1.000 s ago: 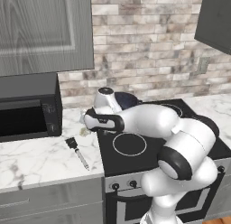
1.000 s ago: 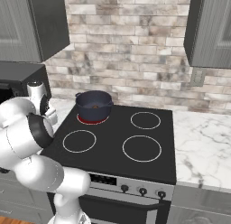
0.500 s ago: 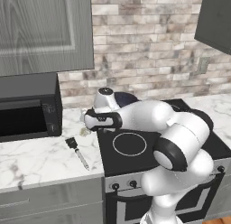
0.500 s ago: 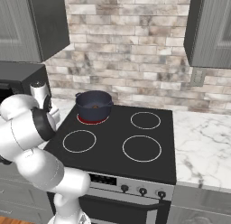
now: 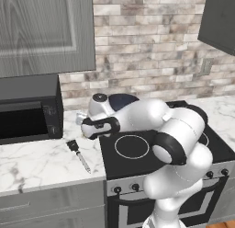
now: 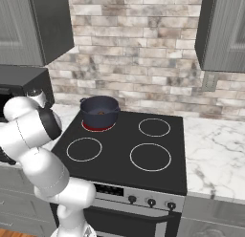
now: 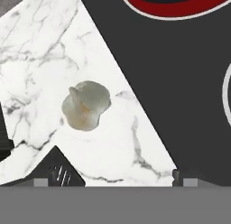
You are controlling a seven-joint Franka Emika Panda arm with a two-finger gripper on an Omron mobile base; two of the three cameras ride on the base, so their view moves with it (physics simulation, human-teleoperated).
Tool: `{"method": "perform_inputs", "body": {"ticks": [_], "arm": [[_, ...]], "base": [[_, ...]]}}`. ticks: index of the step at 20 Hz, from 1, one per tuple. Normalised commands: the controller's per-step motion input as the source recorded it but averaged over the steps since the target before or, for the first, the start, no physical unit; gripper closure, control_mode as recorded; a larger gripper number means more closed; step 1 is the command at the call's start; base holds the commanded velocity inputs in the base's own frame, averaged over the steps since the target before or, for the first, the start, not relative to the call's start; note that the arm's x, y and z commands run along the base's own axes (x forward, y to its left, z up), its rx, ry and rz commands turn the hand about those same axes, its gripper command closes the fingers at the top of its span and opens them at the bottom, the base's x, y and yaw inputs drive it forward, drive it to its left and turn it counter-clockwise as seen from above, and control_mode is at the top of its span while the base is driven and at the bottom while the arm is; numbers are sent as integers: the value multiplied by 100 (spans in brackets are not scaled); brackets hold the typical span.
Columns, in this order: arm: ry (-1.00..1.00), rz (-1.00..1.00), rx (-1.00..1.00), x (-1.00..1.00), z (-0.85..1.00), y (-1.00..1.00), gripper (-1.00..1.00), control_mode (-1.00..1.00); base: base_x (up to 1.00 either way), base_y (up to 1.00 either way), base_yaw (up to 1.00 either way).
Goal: Put the mushroom and garlic in the pot. Retrieve the spatula and lightly stir the vegetables in the pot.
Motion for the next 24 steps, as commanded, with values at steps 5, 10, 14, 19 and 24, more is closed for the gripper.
{"method": "perform_inputs", "body": {"ticks": [5,10,14,19,24], "arm": [[0,-15,-1,15,-14,24,-100,-100],[0,-14,-6,23,-13,1,-100,-100],[0,-12,-4,18,-14,0,-100,-100],[0,-6,0,23,-11,3,-100,-100],[0,-2,0,19,-8,0,-100,-100]], "base": [[0,0,0],[0,0,0],[0,0,0],[0,0,0],[0,0,0]]}}
